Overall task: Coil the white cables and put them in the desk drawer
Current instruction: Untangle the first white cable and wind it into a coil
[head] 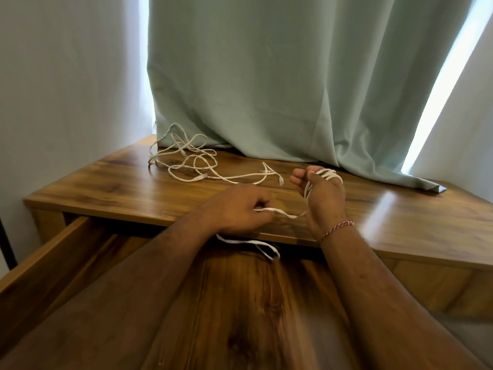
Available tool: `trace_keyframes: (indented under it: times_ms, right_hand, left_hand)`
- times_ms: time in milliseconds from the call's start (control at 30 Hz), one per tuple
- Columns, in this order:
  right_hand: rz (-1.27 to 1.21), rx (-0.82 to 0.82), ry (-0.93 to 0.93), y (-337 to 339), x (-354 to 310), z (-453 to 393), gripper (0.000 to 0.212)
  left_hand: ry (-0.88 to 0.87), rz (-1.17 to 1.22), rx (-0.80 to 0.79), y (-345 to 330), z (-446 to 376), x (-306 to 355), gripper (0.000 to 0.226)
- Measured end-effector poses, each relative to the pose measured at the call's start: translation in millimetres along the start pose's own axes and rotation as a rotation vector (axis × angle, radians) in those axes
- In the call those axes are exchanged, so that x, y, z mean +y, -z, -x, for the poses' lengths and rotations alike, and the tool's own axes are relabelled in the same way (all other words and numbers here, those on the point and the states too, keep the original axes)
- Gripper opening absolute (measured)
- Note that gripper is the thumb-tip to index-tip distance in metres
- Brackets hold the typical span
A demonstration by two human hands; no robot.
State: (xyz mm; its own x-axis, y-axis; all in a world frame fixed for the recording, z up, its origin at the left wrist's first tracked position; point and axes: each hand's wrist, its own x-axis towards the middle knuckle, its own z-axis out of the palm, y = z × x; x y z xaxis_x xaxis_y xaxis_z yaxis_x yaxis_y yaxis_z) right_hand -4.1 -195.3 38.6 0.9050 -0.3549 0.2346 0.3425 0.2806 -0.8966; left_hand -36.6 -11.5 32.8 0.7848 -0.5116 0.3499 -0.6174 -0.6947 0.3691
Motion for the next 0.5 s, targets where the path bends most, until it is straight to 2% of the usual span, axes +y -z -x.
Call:
trace_keyframes:
  times_ms: [100,200,267,400,433,500]
  right_hand:
    - [0.050,-0.010,-0.128,2.5,4.2,-4.3,0.019]
    - [0.160,-0.014,-0.150,-1.4,7.9,-1.7,0.019]
    - [0.342,-0.060,-0.079,-5.2,10.5,3.2,0.017]
    - [0.989,-0.290,0.240,-9.6,14.5,16.7,0.030]
    - [1.048,-0.338,0.276,-11.6,12.7,21.8,0.033]
    - [0.928,-0.435,0.187,-15.3,4.5,31.1,0.042]
  left_hand:
    - [0.000,-0.022,0.143,5.7,2.2,-16.5,0.017]
    - [-0.042,-0.054,0.185,6.2,3.0,-24.6,0.020]
    - [-0.092,-0.082,0.227,7.0,2.3,-25.8,0.022]
    - [-0.125,-0.089,0.418,10.7,2.8,-31.2,0.018]
    - [-0.132,-0.093,0.449,11.3,3.9,-32.7,0.018]
    - [-0.129,-0.084,0.496,13.3,5.7,-37.5,0.023]
